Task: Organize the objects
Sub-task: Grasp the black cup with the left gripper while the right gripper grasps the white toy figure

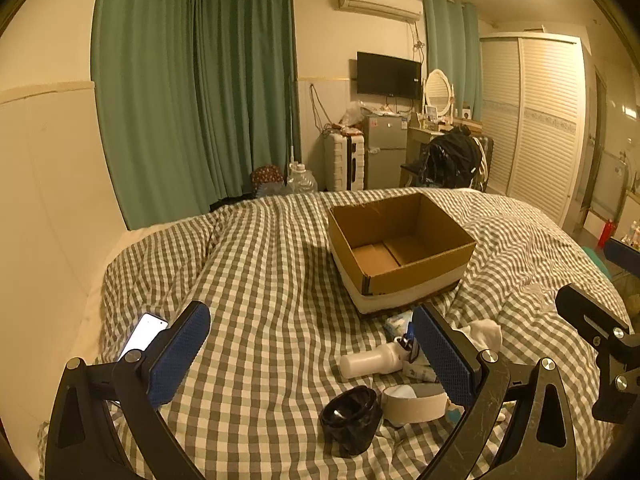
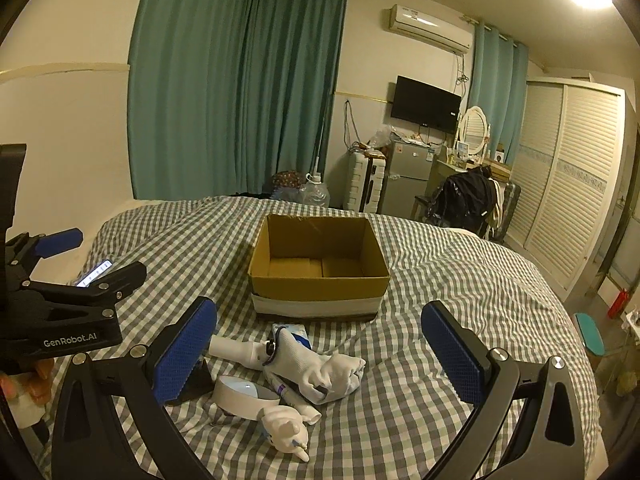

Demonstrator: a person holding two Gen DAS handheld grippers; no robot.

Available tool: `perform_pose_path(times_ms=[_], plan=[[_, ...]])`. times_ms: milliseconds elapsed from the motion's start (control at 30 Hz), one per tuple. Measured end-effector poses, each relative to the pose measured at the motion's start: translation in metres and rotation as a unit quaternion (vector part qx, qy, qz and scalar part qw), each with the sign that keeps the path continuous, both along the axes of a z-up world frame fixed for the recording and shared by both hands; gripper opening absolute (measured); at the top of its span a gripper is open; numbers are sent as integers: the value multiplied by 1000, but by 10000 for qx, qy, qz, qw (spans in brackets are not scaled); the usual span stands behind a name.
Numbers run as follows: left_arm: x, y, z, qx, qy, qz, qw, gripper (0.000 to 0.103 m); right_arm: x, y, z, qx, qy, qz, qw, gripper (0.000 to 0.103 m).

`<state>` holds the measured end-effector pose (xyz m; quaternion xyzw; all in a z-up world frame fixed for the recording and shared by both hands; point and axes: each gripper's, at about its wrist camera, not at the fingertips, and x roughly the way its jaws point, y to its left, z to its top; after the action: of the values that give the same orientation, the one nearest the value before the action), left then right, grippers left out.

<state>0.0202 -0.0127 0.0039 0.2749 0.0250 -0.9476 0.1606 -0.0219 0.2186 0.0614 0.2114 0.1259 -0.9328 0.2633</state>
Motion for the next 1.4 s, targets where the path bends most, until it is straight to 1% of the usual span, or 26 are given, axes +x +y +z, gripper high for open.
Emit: perform_pose_path(times_ms=[133, 233, 333, 467, 533, 600, 667, 767, 800, 833, 867, 900, 933, 967, 1000, 1033, 1067, 1133, 1233, 1400], plan=[[-6, -3, -16, 115, -268, -43, 9996, 103, 0, -4, -8, 112, -97, 23, 9999, 103], [-13, -5, -38, 207, -572, -93, 9981, 103, -5, -5, -22, 240, -291, 53, 9993, 103], [-17, -5, -60, 230, -831, -139, 9962, 103, -14, -7, -45, 409, -599, 58, 9973, 103], [-24, 0, -95, 278, -1250, -255, 9914, 103, -29, -7, -85, 603, -1159, -19, 9914, 103], [-30, 3, -110, 302, -1456, -335, 9883, 103, -35, -7, -102, 658, -1336, -137, 9888, 102], [-33, 4, -122, 325, -1610, -387, 9857, 103, -38, -7, -118, 725, -1511, -123, 9858, 101], [-37, 4, -132, 380, -1760, -397, 9828, 103, -41, -11, -131, 815, -1684, -50, 9823, 99], [-43, 3, -145, 499, -1949, -449, 9785, 103, -45, -14, -149, 951, -1925, 72, 9766, 92], [-45, 3, -148, 508, -1990, -454, 9776, 102, -46, -16, -154, 987, -1982, 107, 9751, 86], [-46, 3, -151, 507, -2011, -423, 9773, 101, -47, -17, -159, 1021, -2036, 134, 9736, 78], [-46, 4, -153, 499, -2009, -449, 9773, 97, -46, -18, -162, 1061, -2094, 164, 9719, 75], [-47, 5, -154, 495, -2013, -480, 9771, 93, -46, -20, -165, 1063, -2126, 212, 9711, 69], [-48, 7, -155, 512, -2020, -532, 9766, 87, -46, -21, -166, 1059, -2149, 268, 9705, 63], [-48, 7, -156, 544, -2018, -596, 9761, 79, -44, -22, -167, 1061, -2165, 324, 9700, 59], [-47, 8, -156, 576, -2011, -674, 9756, 74, -43, -22, -167, 1065, -2182, 368, 9694, 52], [-47, 10, -157, 601, -2007, -754, 9749, 65, -41, -23, -168, 1066, -2198, 425, 9688, 46], [-47, 11, -157, 596, -2006, -799, 9746, 62, -40, -24, -168, 1076, -2209, 480, 9682, 46], [-47, 14, -156, 534, -1992, -817, 9751, 61, -37, -25, -166, 1125, -2161, 490, 9686, 46], [-46, 12, -151, 604, -2004, -757, 9749, 61, -35, -26, -162, 1121, -2103, 491, 9699, 46], [-40, 11, -139, 599, -1948, -692, 9766, 60, -32, -21, -147, 990, -1968, 445, 9744, 46]])
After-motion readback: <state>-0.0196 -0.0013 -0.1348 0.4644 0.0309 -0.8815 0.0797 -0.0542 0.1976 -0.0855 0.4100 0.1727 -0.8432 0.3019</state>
